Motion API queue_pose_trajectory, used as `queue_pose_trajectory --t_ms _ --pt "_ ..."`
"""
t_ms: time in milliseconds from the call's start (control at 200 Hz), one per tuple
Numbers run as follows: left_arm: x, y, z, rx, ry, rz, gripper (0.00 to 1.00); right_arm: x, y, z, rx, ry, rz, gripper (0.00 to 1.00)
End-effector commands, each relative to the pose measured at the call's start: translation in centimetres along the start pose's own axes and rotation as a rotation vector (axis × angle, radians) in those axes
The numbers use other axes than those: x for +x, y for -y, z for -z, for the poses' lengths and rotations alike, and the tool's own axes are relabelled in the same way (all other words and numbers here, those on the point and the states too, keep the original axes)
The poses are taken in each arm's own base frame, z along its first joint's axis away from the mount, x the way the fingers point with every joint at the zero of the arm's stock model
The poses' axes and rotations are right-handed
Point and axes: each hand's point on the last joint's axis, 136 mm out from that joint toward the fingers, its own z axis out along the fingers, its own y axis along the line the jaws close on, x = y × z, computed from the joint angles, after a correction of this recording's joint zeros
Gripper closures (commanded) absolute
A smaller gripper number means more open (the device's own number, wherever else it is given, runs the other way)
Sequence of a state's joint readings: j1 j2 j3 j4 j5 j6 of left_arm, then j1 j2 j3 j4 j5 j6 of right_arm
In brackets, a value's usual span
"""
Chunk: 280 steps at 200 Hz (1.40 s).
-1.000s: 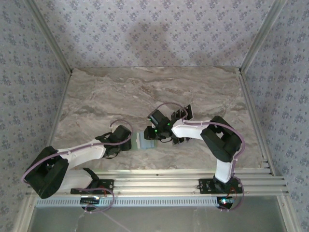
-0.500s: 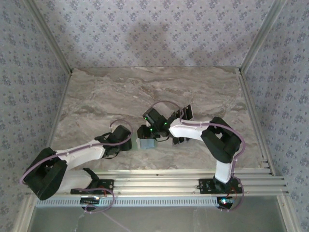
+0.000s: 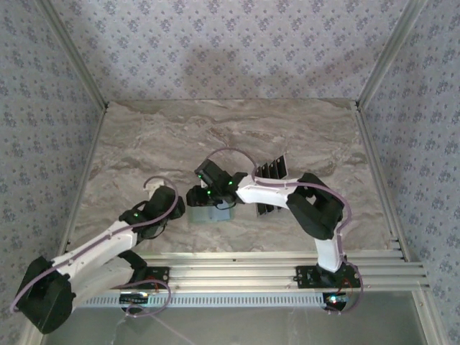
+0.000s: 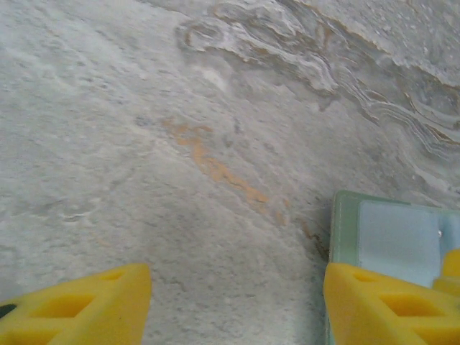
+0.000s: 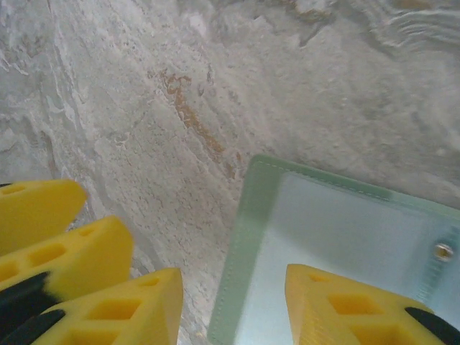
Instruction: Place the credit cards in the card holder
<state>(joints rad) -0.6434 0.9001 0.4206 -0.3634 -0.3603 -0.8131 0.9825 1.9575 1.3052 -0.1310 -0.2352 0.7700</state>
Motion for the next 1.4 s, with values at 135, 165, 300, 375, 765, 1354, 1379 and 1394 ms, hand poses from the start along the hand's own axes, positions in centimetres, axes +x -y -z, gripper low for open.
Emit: queue_pose_trajectory --t_ms 135,165,300,375,765,1354,1379,1394 --pt "-0.4 -0.4 0.9 0.008 0.018 0.019 0.34 1.1 -0.2 -0.5 0.006 -0.057 -0.001 0.56" --pt "-0.5 -0.2 0.8 0.017 0.017 0.019 0.34 0.8 -0.4 0.1 0.002 -0.043 0.004 0.56" --pt "-0.5 1.4 0.7 0.091 0.008 0.017 0.32 -0.1 0.3 3.1 0.023 0.013 0.019 0.56" --pt "-0.5 2.3 0.5 0.127 -0.002 0.016 0.32 -0.3 1.8 4.5 0.058 0.033 0.017 0.54" --pt "0.5 6.0 -1.1 0.165 -0.08 -0.104 0.28 0.1 7.9 4.7 0.211 0.003 0.015 0.47" --pt "4.5 2.8 -3.9 -0.022 -0.194 -0.184 0.34 2.3 10.2 3.0 0.258 -0.059 0.001 0.48" --pt "4.7 2.7 -4.0 -0.028 -0.197 -0.184 0.34 2.4 10.2 2.9 0.259 -0.062 0.0 0.48" --pt "4.7 2.6 -4.1 -0.03 -0.199 -0.183 0.35 2.5 10.2 2.8 0.259 -0.064 0.0 0.48"
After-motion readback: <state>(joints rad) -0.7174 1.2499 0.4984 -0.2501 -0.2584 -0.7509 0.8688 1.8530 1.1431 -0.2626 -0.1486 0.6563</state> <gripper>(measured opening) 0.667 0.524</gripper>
